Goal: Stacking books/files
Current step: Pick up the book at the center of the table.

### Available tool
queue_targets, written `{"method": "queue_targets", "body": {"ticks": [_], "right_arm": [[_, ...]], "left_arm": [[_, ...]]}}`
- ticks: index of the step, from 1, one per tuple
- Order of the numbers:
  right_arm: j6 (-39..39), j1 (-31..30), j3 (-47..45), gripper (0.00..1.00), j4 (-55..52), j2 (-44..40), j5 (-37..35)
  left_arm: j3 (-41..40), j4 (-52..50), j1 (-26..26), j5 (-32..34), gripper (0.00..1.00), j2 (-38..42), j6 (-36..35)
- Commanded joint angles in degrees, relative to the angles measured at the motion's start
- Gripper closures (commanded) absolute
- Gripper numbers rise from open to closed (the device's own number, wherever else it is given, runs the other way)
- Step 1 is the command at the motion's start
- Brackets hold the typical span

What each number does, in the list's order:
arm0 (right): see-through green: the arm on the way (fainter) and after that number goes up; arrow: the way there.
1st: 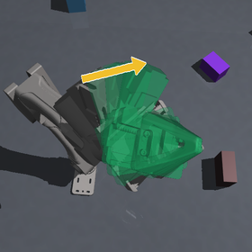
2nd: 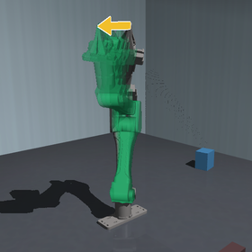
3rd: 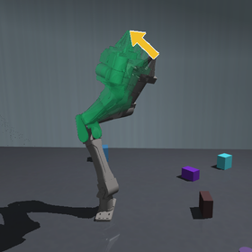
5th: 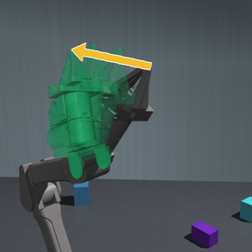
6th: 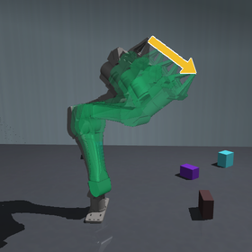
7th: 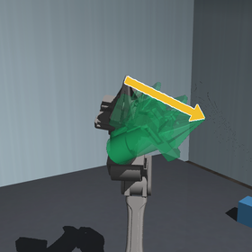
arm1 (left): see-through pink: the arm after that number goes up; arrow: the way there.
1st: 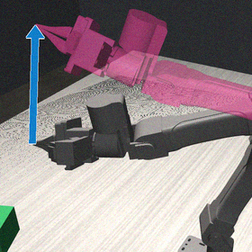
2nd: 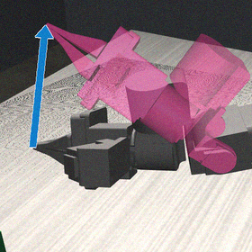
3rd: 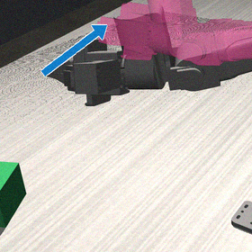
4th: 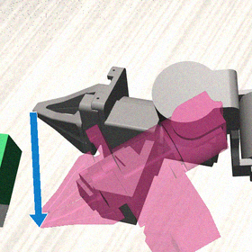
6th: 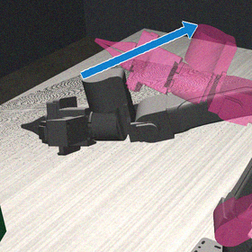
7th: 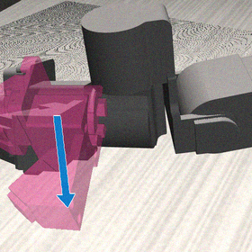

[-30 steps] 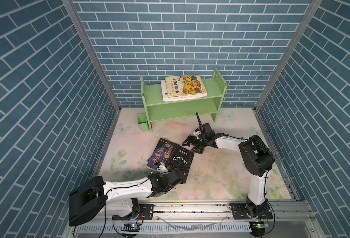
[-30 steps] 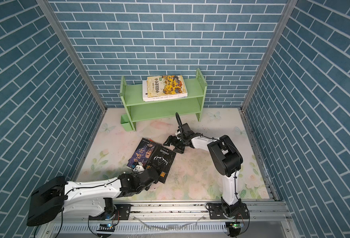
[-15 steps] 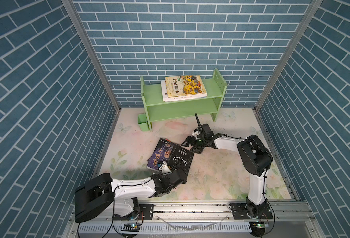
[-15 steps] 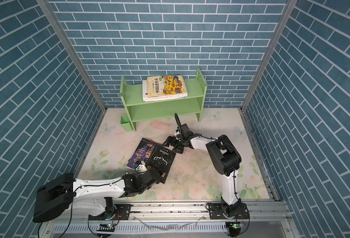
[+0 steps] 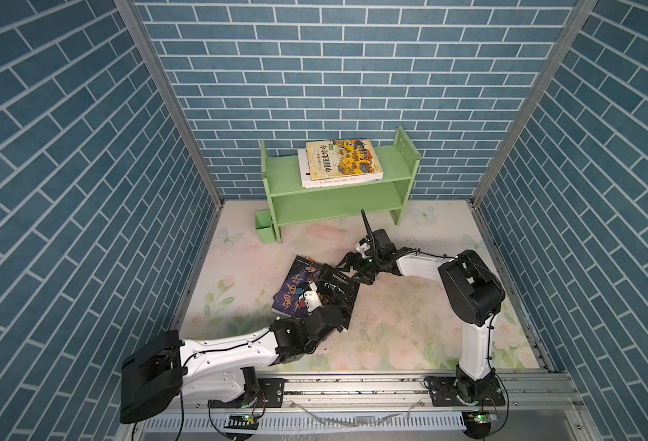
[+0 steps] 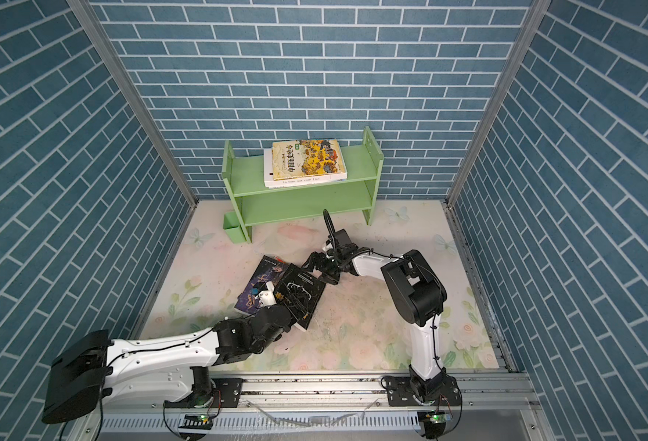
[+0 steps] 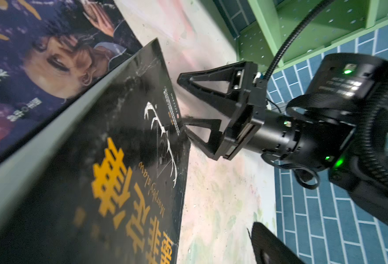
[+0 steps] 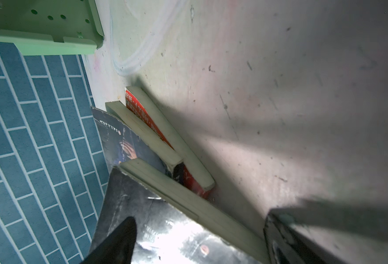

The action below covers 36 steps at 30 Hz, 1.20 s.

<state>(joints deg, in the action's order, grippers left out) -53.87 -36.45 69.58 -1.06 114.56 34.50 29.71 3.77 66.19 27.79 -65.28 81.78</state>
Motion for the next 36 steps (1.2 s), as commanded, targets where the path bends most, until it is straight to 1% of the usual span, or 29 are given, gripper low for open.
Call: {"method": "queue_targets", "body": {"ticks": [1,3,7,11,13,18,20,23,25,27,31,32,36], "right_arm": [[-3.1,-1.2,-0.6,0.13,-0.3,0.3,2.9],[-3.8,-1.2,-0.6,0.12,0.3,0.4,3.2],[-4.9,-1.1,-0.7,0.12,1.5,0.4,3.8],[-5.1,-1.3,-0.8,0.13,1.6,0.4,4.1],[-5.1,-1.3,-1.2,0.12,1.5,0.3,3.9],[-5.3,-1.2,-2.1,0.13,1.9,0.2,4.0],[-5.2,-1.3,-2.1,0.13,1.9,0.0,4.0],[-5.3,-1.2,-2.1,0.13,2.1,0.0,4.2],[-5.3,-1.2,-2.1,0.13,2.1,0.0,4.2],[-5.2,-1.3,-2.1,0.13,2.1,-0.1,4.2],[-5.1,-1.3,-2.2,0.13,2.2,-0.1,4.3],[-5.1,-1.3,-2.3,0.13,2.2,-0.2,4.3],[-5.1,-1.2,-2.7,0.13,2.3,-0.5,4.2]], "left_arm": [[1.7,-1.5,0.2,1.5,0.15,0.0,-2.1],[1.8,-2.4,0.2,1.3,0.15,-0.5,-1.7],[1.5,-1.3,0.0,1.5,0.15,-1.2,-2.3],[0.3,6.1,-0.3,1.9,0.15,-1.0,-7.0],[0.5,8.4,-1.2,0.8,0.15,-0.9,-9.2],[3.7,7.2,-2.8,-1.4,0.14,-0.7,-13.0],[3.7,8.1,-3.7,-3.0,0.13,-1.2,-12.8],[2.0,13.6,-5.2,-5.7,0.12,-2.5,-11.6],[2.4,15.0,-5.7,-7.0,0.12,-3.5,-12.0],[4.4,12.9,-6.0,-7.9,0.12,-4.6,-12.2],[10.1,0.4,-6.7,-9.3,0.12,-6.9,-7.8],[11.8,-1.5,-6.7,-9.6,0.12,-7.2,-7.1],[13.9,-5.8,-6.7,-10.5,0.10,-7.2,-3.8]]}}
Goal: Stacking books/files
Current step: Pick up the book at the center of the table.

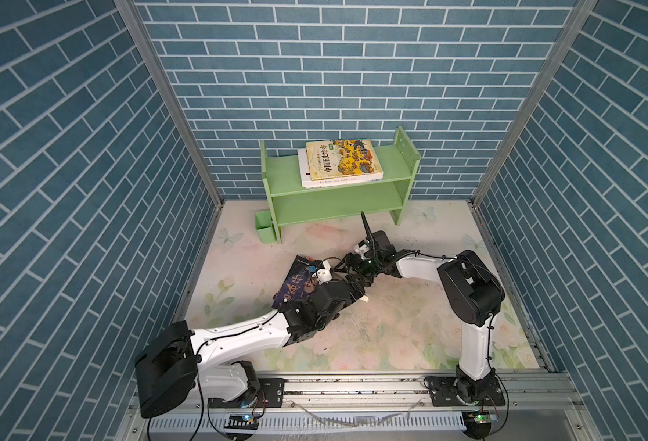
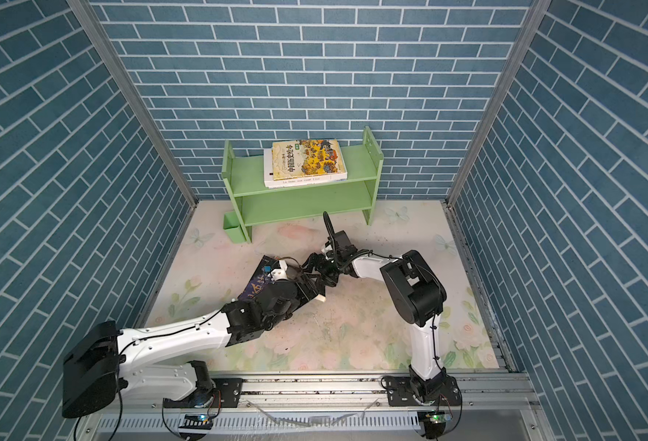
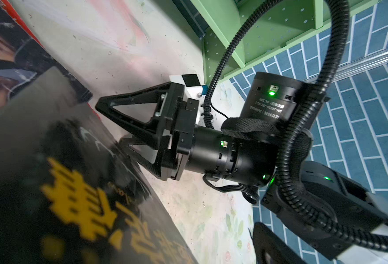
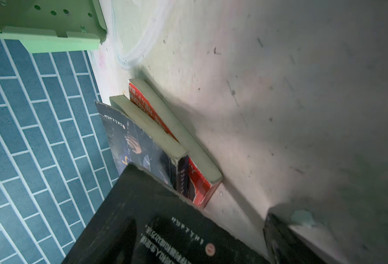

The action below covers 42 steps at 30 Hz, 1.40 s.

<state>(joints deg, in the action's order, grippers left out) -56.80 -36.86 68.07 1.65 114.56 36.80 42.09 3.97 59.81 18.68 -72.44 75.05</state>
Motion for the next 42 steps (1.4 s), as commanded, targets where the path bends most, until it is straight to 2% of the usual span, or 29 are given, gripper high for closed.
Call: {"method": "queue_targets", "body": {"ticks": [1,7,17,28,33,37,42], "right_arm": [[-2.1,-0.7,-1.2,0.13,-0.4,-0.5,1.9],[-2.3,-0.8,-1.8,0.13,0.1,-1.1,0.7],[-2.5,-0.8,-1.7,0.14,0.1,-0.9,0.3],[-2.7,-0.7,-0.8,0.14,-0.5,-0.4,0.3],[-2.7,-0.7,0.0,0.14,-0.8,-0.1,0.4],[-2.7,-0.8,0.3,0.14,-1.0,-0.3,0.4],[-2.7,-0.5,0.8,0.14,-1.0,-1.3,0.3]], "left_arm": [[2.3,-8.0,-0.3,-1.1,0.10,0.1,3.7],[6.2,-21.1,-0.3,0.3,0.07,1.1,9.3],[0.7,-21.7,-0.4,0.0,0.11,3.4,17.0],[-3.2,-18.6,-0.4,0.9,0.35,5.5,17.1],[-3.0,-18.7,-0.4,1.4,0.51,5.6,16.1],[-2.5,-20.1,-0.4,1.8,0.68,5.8,16.2],[-0.7,-21.9,-0.4,2.4,0.78,6.4,14.6]]}}
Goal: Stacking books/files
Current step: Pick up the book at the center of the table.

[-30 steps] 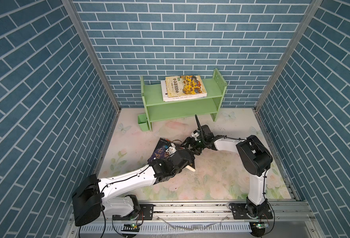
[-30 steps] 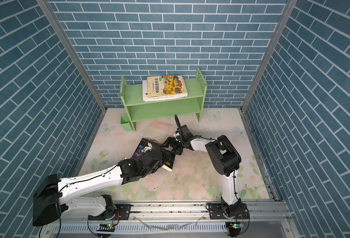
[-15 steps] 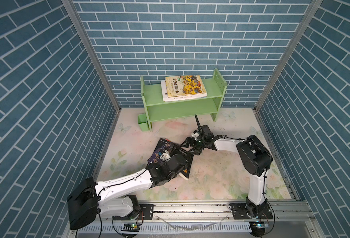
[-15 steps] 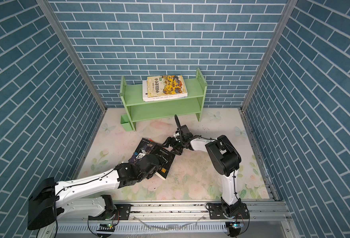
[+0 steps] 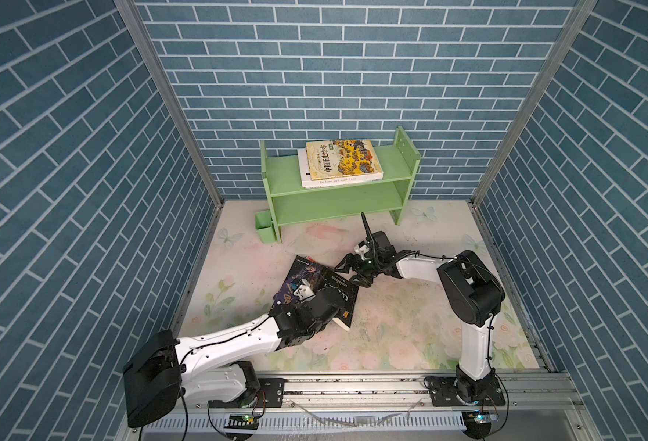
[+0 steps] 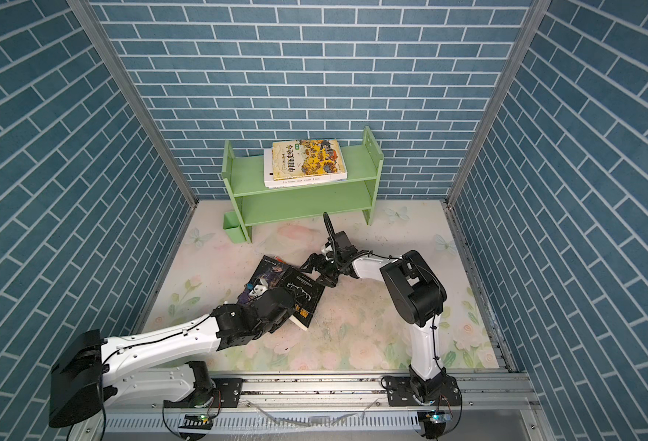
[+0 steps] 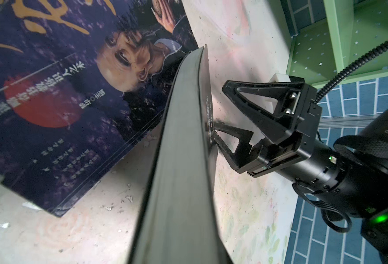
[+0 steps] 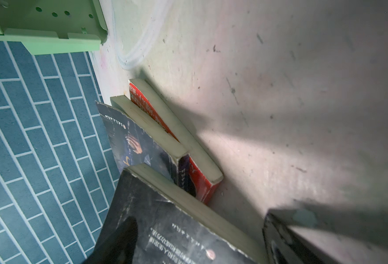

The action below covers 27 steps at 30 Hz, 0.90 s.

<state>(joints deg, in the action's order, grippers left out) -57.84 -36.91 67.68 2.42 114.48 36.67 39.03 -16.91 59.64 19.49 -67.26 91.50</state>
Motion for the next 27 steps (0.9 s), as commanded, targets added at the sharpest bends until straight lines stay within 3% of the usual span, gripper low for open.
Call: {"method": "queue_targets", "body": {"ticks": [1,6,10,18,27], "right_arm": [[-1.6,-0.3,1.3,0.14,-1.9,-1.6,0.3],[-2.0,2.1,3.0,0.14,-1.5,-4.8,0.8],[-5.5,6.4,2.9,0.14,8.5,-10.0,5.5],[-3.0,14.9,7.8,0.11,8.5,-22.8,8.6],[9.7,22.3,17.8,0.03,-7.4,-32.4,9.5]], "left_arm": [[3.1,-1.8,-0.2,1.7,0.80,1.3,-2.5],[7.8,-7.4,-0.2,2.7,0.89,2.8,-6.7],[11.3,-8.3,-0.8,2.1,0.92,5.4,-12.4],[25.6,-14.5,-6.9,-13.3,0.97,5.7,-30.7],[43.3,-13.2,-23.0,-39.3,1.00,0.8,-43.0]]}}
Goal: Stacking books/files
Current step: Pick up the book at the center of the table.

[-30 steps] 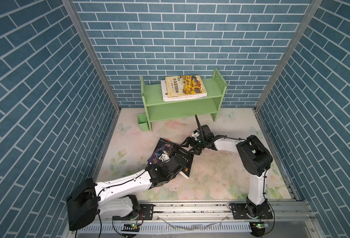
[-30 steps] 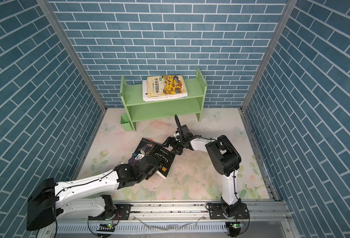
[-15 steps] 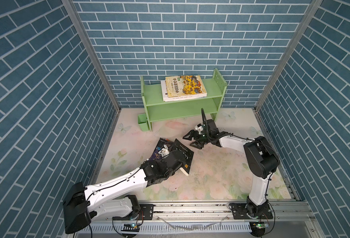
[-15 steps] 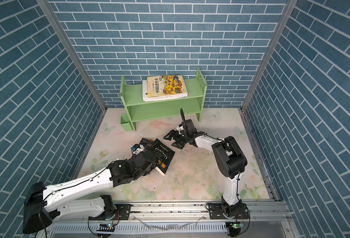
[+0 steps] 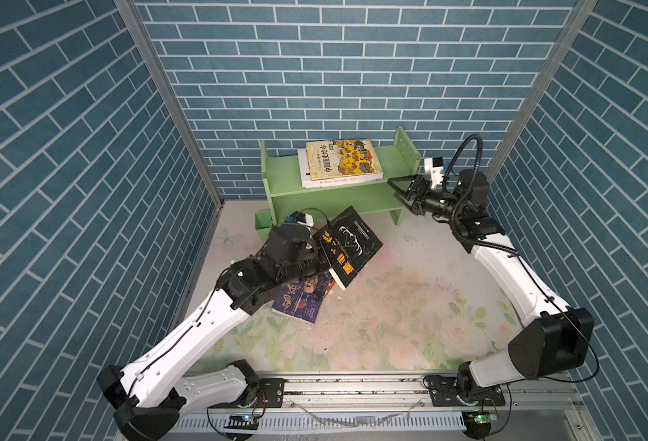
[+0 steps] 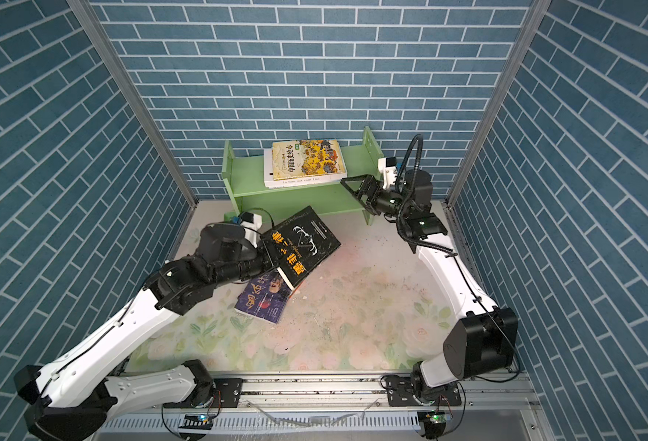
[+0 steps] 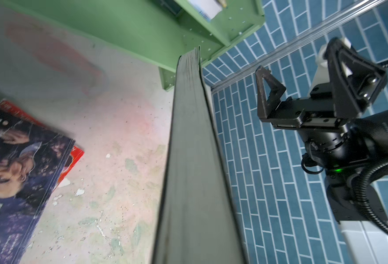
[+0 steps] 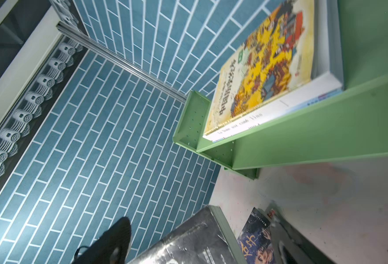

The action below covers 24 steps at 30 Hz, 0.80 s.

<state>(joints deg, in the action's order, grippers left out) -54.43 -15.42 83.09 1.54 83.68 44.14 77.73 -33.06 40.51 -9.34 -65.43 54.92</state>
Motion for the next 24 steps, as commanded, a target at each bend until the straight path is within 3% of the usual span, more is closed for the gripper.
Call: {"method": "queue_targets", "body": {"ticks": [1,7,12,15,24], "right_arm": [[6.9,1.2,3.1,0.02,-6.9,-2.1,2.8],[7.0,2.0,5.1,0.01,-7.3,-2.2,5.6],[5.8,1.9,6.3,0.02,-5.8,-1.7,7.3],[5.7,2.0,7.0,0.02,-6.3,-1.3,6.8],[3.0,1.9,7.3,0.01,-3.0,1.0,6.3]], "left_arm": [[6.5,3.5,-6.0,-13.0,1.00,-2.0,-7.1],[16.5,12.1,-15.2,-26.0,1.00,-10.4,-6.2],[23.6,28.6,-20.1,-39.1,1.00,-21.1,4.6],[27.6,35.0,-21.6,-42.6,1.00,-26.7,10.6],[35.3,35.7,-22.2,-46.1,1.00,-34.1,12.9]]}}
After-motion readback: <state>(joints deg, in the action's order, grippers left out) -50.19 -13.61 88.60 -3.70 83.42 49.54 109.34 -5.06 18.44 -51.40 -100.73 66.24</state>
